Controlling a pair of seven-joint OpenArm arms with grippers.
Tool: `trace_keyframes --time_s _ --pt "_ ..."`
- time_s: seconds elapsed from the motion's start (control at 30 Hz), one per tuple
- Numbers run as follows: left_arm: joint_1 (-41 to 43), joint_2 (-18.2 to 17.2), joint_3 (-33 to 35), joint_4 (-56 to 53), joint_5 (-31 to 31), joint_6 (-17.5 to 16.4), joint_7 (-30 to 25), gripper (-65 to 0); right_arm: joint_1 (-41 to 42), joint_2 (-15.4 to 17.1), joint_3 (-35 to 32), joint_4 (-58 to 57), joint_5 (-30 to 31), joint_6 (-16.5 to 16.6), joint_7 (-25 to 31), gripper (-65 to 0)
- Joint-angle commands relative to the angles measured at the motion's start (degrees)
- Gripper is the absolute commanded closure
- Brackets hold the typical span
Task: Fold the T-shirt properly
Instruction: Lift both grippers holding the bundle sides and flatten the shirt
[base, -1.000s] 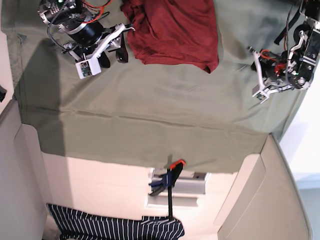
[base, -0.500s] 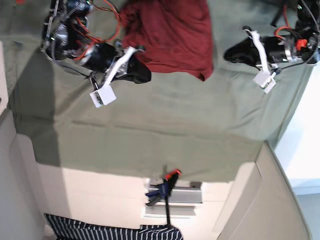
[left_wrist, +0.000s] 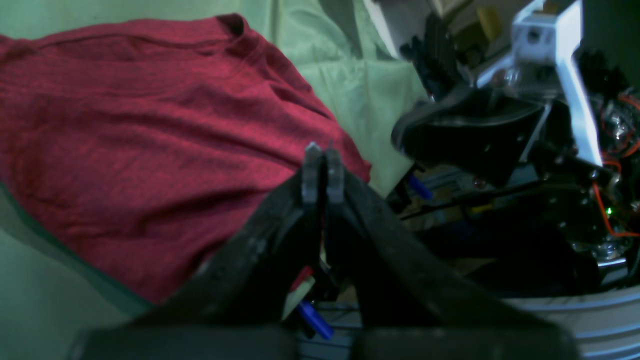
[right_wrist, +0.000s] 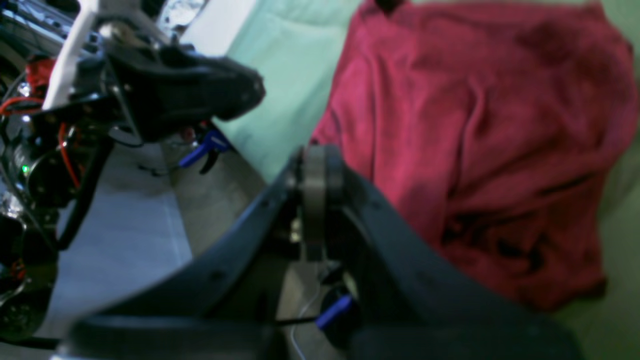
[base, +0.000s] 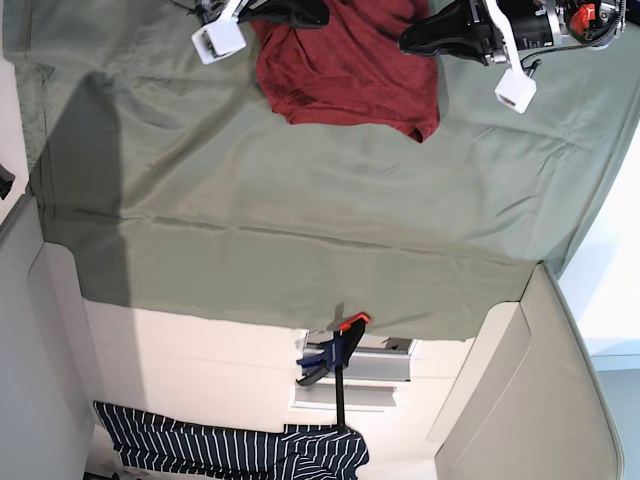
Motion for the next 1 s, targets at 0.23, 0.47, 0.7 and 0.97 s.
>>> trace_keyframes --time_s 0.23,0.47,0.7,0.97 --pt "0.28 -0.15 -0.35 0.79 -1.25 -0.52 -1.09 0.0 -1.88 -0.33 -0.11 0.02 -11.63 -1.95 8.81 0.0" --pt "0.83 0.07 -0.35 0.79 -1.20 -0.52 -1.11 0.0 0.39 -0.26 -0.11 -8.31 -19.76 -2.01 12.46 0.0" --pt "2.16 3.37 -0.35 0.79 0.63 -0.52 -1.11 0.0 4.37 1.16 -0.11 -7.45 -28.52 -8.81 12.41 0.0" --pt "4.50 6.47 -0.35 0.79 1.73 -0.52 -1.29 0.0 4.61 1.66 -0.11 -2.03 -38.82 -13.97 12.22 0.0"
